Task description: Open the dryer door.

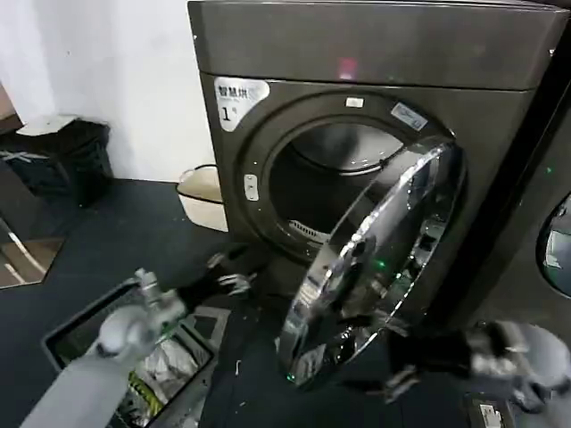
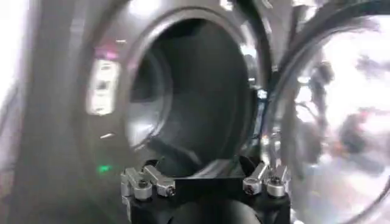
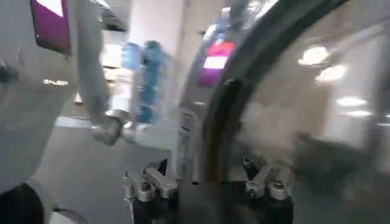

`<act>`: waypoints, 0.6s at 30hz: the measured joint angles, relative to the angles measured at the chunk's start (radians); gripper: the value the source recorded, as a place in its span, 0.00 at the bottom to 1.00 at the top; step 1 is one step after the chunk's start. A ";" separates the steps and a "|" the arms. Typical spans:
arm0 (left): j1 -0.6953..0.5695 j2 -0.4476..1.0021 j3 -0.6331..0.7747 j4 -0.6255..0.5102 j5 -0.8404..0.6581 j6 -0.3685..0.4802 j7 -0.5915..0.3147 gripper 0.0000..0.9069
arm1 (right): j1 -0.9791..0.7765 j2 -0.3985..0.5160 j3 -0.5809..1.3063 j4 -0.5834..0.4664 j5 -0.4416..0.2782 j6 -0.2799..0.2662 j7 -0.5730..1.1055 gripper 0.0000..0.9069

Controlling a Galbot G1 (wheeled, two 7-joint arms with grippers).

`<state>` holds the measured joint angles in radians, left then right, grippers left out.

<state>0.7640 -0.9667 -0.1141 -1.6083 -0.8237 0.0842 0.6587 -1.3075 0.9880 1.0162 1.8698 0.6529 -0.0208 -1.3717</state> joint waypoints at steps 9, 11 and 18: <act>-0.121 -0.025 0.216 0.004 -0.030 -0.023 0.106 1.00 | -0.099 0.095 0.393 -0.084 -0.066 -0.020 0.204 1.00; -0.145 -0.029 0.255 0.002 -0.035 -0.026 0.106 1.00 | -0.115 0.111 0.456 -0.079 -0.037 -0.052 0.324 1.00; -0.217 -0.047 0.370 -0.025 -0.074 -0.062 0.104 1.00 | -0.170 0.141 0.624 -0.034 0.043 -0.133 0.764 1.00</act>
<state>0.5466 -1.0140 0.2562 -1.6333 -0.8980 0.0222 0.7631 -1.4774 1.1294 1.6404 1.8360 0.6956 -0.1535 -0.6081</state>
